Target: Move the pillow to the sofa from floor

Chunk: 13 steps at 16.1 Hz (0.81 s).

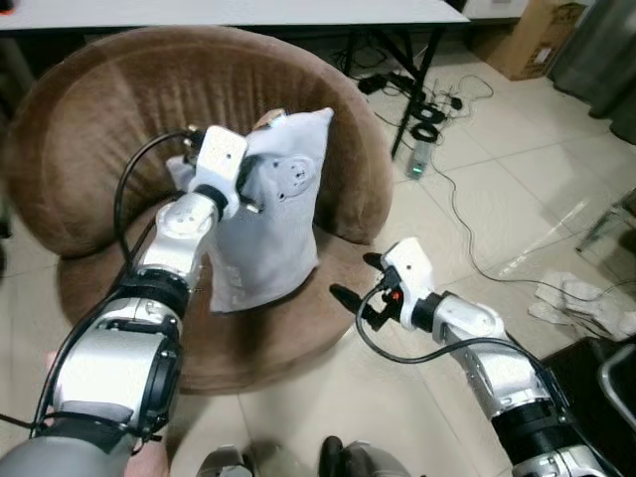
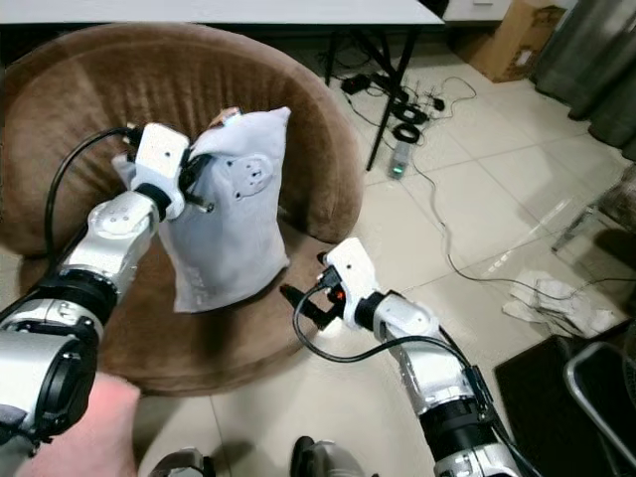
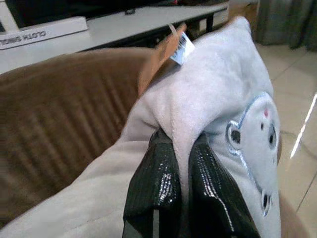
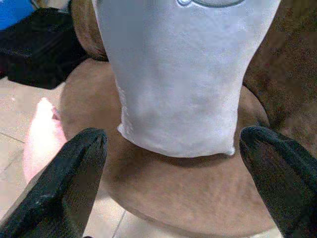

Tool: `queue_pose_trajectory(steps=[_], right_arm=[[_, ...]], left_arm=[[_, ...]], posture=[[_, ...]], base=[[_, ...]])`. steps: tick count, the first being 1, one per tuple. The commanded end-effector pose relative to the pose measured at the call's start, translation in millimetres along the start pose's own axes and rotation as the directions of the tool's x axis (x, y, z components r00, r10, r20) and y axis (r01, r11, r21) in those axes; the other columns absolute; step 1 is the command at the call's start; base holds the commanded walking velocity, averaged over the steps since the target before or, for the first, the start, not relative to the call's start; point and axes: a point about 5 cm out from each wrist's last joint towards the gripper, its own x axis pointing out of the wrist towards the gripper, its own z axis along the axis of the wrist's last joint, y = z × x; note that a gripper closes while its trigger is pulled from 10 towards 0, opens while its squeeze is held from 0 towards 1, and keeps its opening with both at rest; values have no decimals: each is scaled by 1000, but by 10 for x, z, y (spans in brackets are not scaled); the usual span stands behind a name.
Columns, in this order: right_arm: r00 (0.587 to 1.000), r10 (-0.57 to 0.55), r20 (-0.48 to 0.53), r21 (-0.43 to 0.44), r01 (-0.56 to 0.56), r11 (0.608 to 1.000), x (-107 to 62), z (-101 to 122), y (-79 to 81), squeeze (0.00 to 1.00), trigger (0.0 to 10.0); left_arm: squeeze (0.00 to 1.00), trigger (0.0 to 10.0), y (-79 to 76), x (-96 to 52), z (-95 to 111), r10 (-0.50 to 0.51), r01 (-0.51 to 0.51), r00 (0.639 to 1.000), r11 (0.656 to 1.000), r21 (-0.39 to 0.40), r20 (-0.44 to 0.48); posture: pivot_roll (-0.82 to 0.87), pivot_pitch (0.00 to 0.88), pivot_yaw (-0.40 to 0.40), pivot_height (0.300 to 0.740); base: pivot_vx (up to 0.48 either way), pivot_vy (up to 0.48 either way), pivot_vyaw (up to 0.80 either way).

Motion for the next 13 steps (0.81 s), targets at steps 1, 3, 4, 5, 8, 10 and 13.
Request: queue_pose_trajectory(steps=[1,3,4,5,8,10,13], right_arm=[[1000,-17,-1,-3,17,1000,-32,4,-25,0,10000],[1000,-16,3,2,16,1000,-25,2,-1,0,10000],[1000,-15,6,4,15,1000,-29,0,13,0,10000],[1000,-13,5,6,13,1000,-32,-9,28,0,10000],[1000,-16,8,10,15,1000,-30,-11,45,0,10000],[1000,-22,10,18,22,1000,-54,-32,82,0,10000],[999,-33,12,30,33,999,-71,-59,122,0,10000]], left_arm=[[0,0,37,79,221,-16,14,999,1000,26,47],[0,0,171,46,193,-24,24,1000,997,72,-1],[0,0,212,27,166,-37,39,999,995,95,-28],[0,0,250,5,125,-52,60,996,990,130,-66],[0,0,336,-27,87,-32,56,992,977,207,-119],[0,0,413,-1,232,-35,83,991,919,385,-132],[0,0,461,53,443,-33,82,993,877,473,-111]], posture=[[-17,120,-97,740],[-22,123,-90,740],[-22,124,-89,740],[-26,125,-86,740],[-40,124,-79,740],[-53,123,-67,740],[-73,117,-46,740]], base=[[0,0,0],[0,0,0],[0,0,0],[0,0,0],[0,0,0],[0,0,0],[0,0,0]])
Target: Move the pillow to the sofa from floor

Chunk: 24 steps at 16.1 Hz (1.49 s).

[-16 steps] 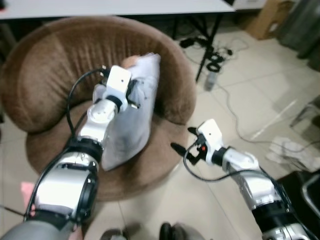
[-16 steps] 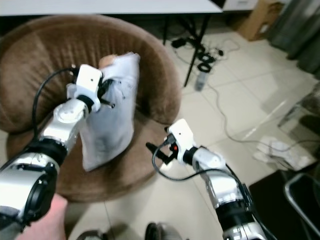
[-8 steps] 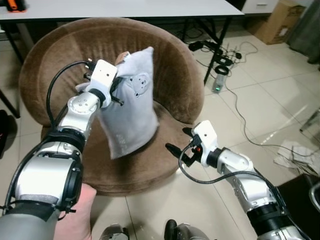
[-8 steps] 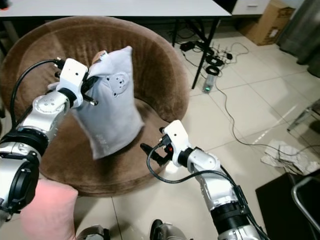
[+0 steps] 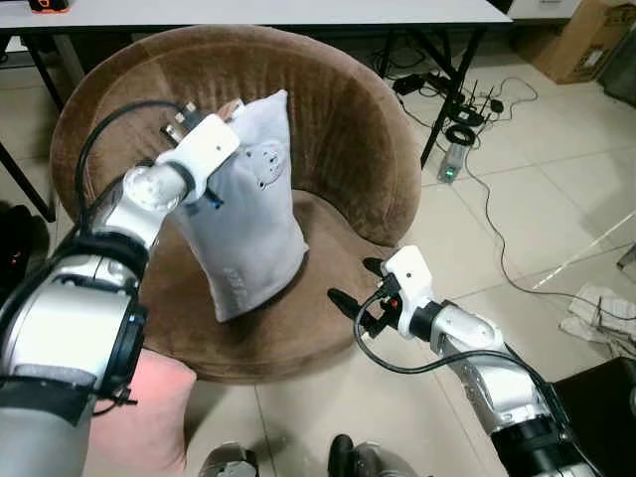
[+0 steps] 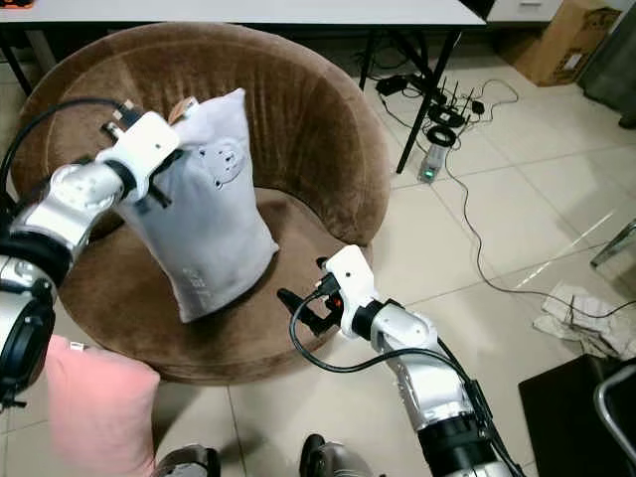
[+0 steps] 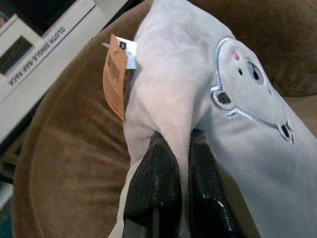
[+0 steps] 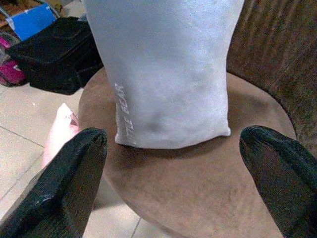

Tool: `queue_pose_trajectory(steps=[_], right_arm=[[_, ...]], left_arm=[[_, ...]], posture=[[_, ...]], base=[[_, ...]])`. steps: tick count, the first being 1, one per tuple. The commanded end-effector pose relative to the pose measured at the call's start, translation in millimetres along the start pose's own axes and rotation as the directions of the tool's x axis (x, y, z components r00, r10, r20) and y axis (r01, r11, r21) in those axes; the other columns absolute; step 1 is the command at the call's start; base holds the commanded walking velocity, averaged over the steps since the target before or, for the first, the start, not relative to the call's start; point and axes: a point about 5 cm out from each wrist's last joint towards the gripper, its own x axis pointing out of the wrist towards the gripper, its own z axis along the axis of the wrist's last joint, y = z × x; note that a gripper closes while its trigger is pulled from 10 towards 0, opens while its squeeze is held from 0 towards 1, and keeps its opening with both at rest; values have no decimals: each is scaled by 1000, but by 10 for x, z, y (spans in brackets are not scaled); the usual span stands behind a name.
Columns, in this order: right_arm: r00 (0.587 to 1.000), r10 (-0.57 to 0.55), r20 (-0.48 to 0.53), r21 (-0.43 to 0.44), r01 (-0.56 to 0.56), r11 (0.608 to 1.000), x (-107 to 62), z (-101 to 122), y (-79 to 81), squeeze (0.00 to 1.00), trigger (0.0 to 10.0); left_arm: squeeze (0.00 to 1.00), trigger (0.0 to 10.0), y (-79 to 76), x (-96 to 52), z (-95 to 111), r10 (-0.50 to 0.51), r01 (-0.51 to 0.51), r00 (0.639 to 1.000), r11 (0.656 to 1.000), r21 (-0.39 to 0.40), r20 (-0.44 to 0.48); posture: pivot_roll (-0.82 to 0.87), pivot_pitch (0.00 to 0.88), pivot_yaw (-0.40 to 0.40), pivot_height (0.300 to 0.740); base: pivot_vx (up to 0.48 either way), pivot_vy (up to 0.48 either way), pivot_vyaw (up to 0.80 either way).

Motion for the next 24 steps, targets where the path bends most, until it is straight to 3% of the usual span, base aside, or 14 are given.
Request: queue_pose_trajectory(steps=[1,5,7,9,10,11,12,14,15,17,18,19,23,24], right_arm=[[1000,-24,-6,10,24,1000,-36,-34,7,0,10000],[998,-58,-3,38,58,998,-104,-82,69,0,10000],[998,-65,-13,46,65,997,-142,-125,105,0,10000],[997,-72,-10,53,72,996,-170,-131,143,0,10000],[997,-82,-14,80,83,993,-221,-166,226,0,10000],[996,-85,-25,94,87,992,-251,-209,277,0,10000],[996,-88,-33,105,91,990,-280,-238,321,0,10000],[994,-103,-42,122,108,987,-357,-276,400,0,10000],[991,-120,-52,138,126,982,-417,-299,440,0,10000],[988,-137,-73,155,147,977,-510,-337,509,0,10000],[986,-145,-82,166,157,974,-552,-355,541,0,10000],[986,-147,-84,169,160,973,-568,-360,554,0,10000],[980,-172,-103,192,189,963,-651,-366,625,0,10000],[978,-176,-110,196,195,961,-670,-370,643,0,10000]], left_arm=[[0,0,123,26,219,25,-28,998,998,57,57],[0,0,108,54,284,24,-28,998,997,67,63],[0,0,150,67,352,42,-50,998,984,171,49],[0,0,140,74,360,41,-47,999,942,332,24],[0,0,78,81,279,31,0,999,812,584,-43],[0,0,52,80,224,32,32,996,726,687,-80],[0,0,37,79,187,31,60,994,659,750,-107],[0,0,40,84,193,42,64,993,603,796,-111],[1000,0,27,95,224,39,58,995,561,826,-96],[1000,0,35,110,294,49,25,997,467,884,-54],[1000,627,75,116,345,79,-4,996,431,902,-33],[1000,10000,93,117,362,93,-15,995,428,904,-27],[1000,10000,66,136,402,103,-45,995,399,916,4],[1000,10000,57,140,409,106,-60,994,356,933,23]], posture=[[-79,116,-41,740],[-126,105,-16,740],[-143,109,-6,740],[-165,128,3,740],[-182,142,10,740],[-198,148,14,740],[-209,152,18,740],[-252,169,29,740],[-277,185,35,740],[-303,203,39,740],[-322,214,43,740],[-322,214,43,740],[-351,239,45,740],[-357,245,44,740]], base=[[0,0,0],[0,0,0],[0,0,0],[0,0,0],[0,0,0],[0,0,0],[0,0,0],[0,0,0],[0,0,0],[0,0,0],[0,0,0],[0,0,0],[0,0,0],[0,0,0]])
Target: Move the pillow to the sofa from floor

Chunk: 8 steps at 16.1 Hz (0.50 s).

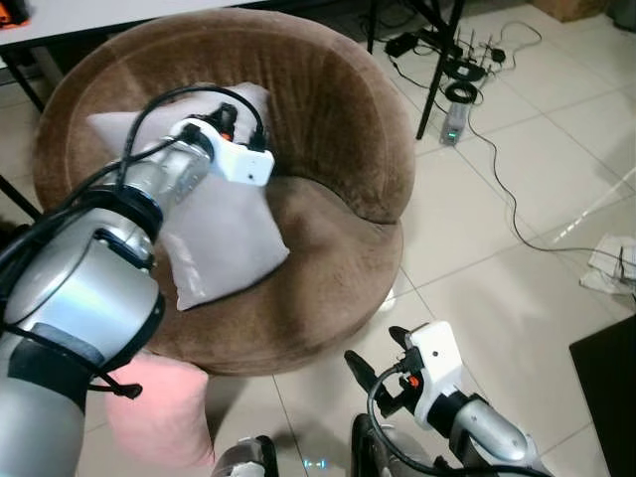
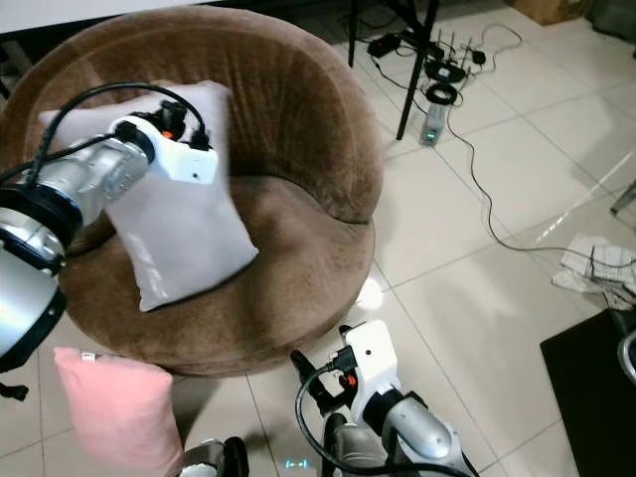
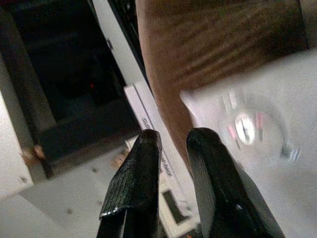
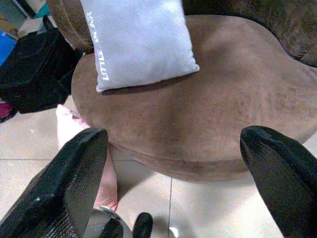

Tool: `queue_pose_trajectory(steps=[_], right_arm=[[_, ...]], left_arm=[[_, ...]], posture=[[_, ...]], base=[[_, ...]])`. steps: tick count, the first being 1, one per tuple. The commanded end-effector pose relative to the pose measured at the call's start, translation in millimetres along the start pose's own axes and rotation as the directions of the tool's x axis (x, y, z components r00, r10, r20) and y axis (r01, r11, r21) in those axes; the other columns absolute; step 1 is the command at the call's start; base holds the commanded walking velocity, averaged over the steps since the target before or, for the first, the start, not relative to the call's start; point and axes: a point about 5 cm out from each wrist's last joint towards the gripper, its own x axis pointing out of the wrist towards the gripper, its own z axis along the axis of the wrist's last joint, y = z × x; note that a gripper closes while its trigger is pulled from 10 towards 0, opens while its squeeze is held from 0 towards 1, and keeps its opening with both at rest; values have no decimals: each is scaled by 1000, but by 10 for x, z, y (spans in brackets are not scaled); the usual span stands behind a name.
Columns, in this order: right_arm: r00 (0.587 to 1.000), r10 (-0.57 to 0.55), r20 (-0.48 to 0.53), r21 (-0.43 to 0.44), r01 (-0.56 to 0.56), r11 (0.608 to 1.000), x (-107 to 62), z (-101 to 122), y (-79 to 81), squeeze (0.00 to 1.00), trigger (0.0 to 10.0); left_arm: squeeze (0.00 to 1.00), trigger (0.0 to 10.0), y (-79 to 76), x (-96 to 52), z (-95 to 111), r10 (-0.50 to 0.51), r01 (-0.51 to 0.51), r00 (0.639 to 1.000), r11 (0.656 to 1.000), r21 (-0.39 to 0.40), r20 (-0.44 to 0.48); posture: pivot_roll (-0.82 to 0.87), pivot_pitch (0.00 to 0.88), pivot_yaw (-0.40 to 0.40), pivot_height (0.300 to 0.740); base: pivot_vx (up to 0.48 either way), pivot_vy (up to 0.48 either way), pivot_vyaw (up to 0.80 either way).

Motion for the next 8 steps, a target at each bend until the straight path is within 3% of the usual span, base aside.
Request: queue_pose_trajectory(steps=[1,4,5,6,7,8], right_arm=[[1000,1,-14,13,-1,1000,-21,-15,30,0,10000],[1000,-4,-15,14,4,1000,10,-11,14,0,10000],[1000,-7,-6,12,8,1000,27,1,2,0,10000],[999,-39,26,8,39,999,106,65,-65,0,10000],[995,-80,57,10,79,997,203,152,-170,0,10000],[990,-115,77,-1,115,993,275,222,-260,0,10000]], left_arm=[[1000,10000,51,1,-23,26,-26,1000,998,51,-3],[1000,10000,95,0,-66,30,-31,999,999,-19,-33],[59,10000,117,2,-75,35,-40,998,994,-100,-48],[0,10000,178,6,-111,61,-95,993,920,-379,-102],[0,10000,179,7,-133,55,-133,989,747,-652,-139],[0,10000,145,8,-118,46,-139,990,565,-813,-137]], posture=[[-357,246,44,740],[-339,235,39,740],[-333,231,37,740],[-309,205,28,740],[-282,181,14,740],[-264,159,0,740]], base=[[0,0,0],[0,0,0],[0,0,0],[0,0,0],[0,0,0],[0,0,0]])
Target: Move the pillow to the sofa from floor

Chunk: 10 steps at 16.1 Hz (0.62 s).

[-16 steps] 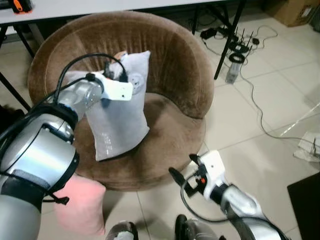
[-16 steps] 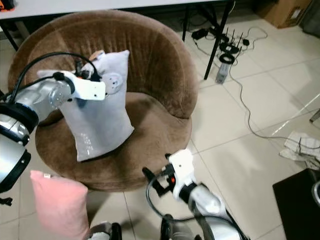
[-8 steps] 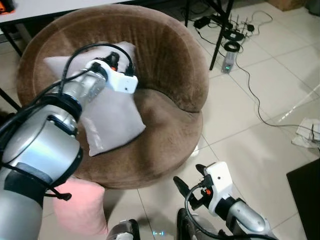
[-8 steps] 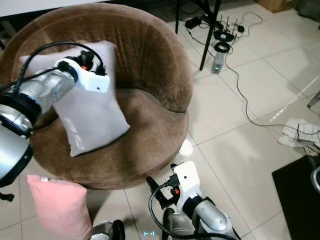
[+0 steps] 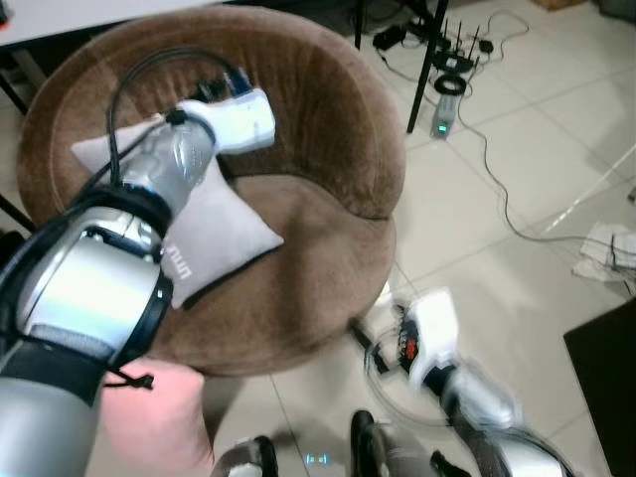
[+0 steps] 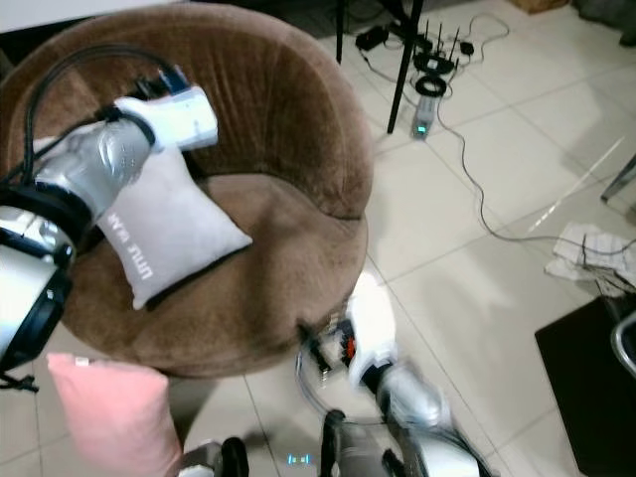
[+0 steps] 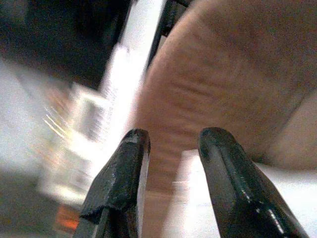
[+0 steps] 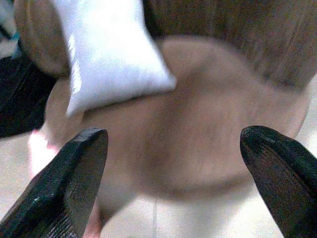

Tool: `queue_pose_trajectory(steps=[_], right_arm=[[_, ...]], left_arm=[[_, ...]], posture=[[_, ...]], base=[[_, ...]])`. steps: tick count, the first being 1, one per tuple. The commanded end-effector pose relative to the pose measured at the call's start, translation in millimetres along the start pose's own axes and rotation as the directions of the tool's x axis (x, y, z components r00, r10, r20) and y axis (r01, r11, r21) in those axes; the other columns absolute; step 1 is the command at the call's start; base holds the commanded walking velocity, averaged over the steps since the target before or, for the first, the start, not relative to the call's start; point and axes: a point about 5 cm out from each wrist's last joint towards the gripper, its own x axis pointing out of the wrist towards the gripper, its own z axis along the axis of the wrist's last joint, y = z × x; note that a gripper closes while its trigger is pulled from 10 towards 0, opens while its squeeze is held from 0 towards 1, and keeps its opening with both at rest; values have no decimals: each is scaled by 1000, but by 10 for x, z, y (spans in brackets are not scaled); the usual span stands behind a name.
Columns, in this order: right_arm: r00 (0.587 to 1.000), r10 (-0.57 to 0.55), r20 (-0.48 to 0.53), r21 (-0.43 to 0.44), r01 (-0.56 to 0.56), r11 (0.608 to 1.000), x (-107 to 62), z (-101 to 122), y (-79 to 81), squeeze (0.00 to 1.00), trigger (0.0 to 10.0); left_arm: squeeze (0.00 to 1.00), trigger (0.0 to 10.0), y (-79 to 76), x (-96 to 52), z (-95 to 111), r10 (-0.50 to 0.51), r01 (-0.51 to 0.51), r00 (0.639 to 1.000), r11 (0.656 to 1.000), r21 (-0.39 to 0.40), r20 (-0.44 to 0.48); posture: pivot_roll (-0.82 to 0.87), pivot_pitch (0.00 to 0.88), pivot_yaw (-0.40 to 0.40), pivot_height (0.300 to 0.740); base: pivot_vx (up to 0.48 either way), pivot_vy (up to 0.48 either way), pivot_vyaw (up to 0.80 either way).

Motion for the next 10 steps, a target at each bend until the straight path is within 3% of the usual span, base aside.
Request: queue_pose_trajectory(steps=[1,2,3,5,6,7,9,10], right_arm=[[998,-66,-1,15,66,998,29,-22,-130,0,10000],[995,-101,25,12,101,995,117,54,-221,0,10000],[991,-129,37,4,129,992,233,132,-317,0,10000],[992,-116,41,-3,117,993,360,188,-366,0,10000],[996,-83,42,-16,84,996,451,228,-350,0,10000],[997,-62,46,-28,63,998,556,275,-343,0,10000],[997,-64,44,-42,65,997,693,343,-380,0,10000],[996,-80,43,-45,82,996,730,382,-418,0,10000]], left_arm=[[0,10000,-46,-16,-76,-15,11,1000,968,-251,-15],[0,10000,-84,-32,-120,7,-10,1000,916,-401,-9],[0,10000,-161,-59,-180,23,-14,1000,821,-571,9],[0,10000,-244,-94,-259,43,-24,999,731,-682,11],[0,10000,-374,-147,-366,51,-35,999,658,-752,-2],[0,10000,-588,-234,-481,50,-32,999,599,-800,-2],[0,10000,-933,-381,-591,68,-66,997,440,-896,-40],[0,10000,-1149,-482,-566,83,-75,996,395,-916,-45]], posture=[[-241,136,-13,740],[-212,118,-24,740],[-152,94,-58,740],[-110,86,-78,740],[-61,78,-99,740],[-29,73,-108,740],[8,76,-125,740],[23,80,-136,740]], base=[[0,0,0],[0,0,0],[0,0,0],[0,0,0],[0,0,0],[0,0,0],[0,0,0],[0,0,0]])
